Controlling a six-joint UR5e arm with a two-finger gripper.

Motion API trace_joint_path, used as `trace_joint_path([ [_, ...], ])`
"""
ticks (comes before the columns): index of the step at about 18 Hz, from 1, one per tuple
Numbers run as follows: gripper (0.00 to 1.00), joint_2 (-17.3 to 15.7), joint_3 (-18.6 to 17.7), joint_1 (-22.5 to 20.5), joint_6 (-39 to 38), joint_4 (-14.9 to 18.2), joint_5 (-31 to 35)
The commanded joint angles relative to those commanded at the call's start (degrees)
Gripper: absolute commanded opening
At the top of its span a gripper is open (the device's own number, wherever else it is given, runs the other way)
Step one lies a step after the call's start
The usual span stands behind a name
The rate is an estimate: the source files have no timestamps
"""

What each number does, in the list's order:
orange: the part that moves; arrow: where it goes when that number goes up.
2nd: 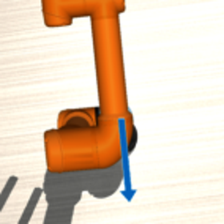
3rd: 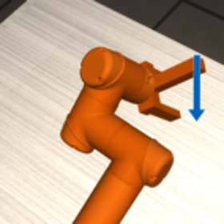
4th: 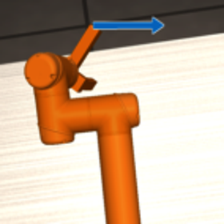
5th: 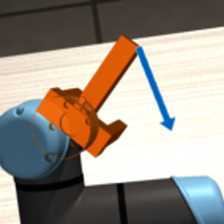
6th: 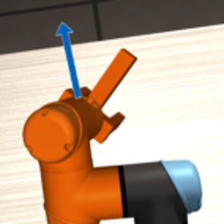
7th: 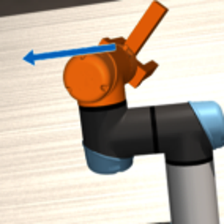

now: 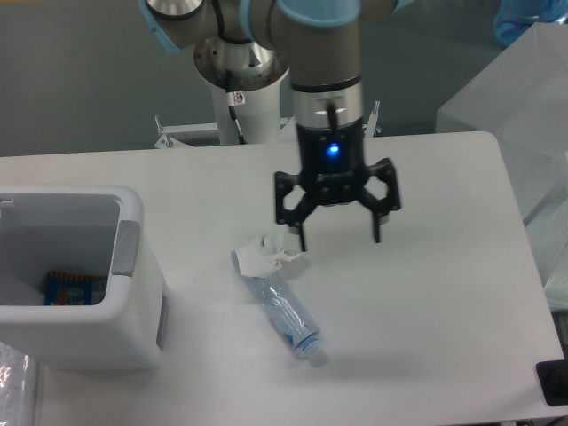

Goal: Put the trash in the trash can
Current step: 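Move the open gripper over the crumpled white paper and lower it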

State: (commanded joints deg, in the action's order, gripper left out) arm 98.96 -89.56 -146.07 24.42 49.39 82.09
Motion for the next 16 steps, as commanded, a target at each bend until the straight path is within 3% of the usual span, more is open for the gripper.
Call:
trace_joint_path([
  [5, 1.00, 0.7, -1.1, -1.8, 3.9, 0.0, 0.3],
  [9, 1.00, 1.1, -7.3, -3.2, 3.4, -1.1, -0.2],
  [10, 1.00, 1.5, -8.8, -3.3, 3.4, -1.8, -0.2],
  [13, 1.00, 1.9, -14.1, -3.3, 3.0, -10.8, -0.1],
  [16, 1.00, 2.4, -15.9, -3.3, 2.9, -11.3, 0.0],
])
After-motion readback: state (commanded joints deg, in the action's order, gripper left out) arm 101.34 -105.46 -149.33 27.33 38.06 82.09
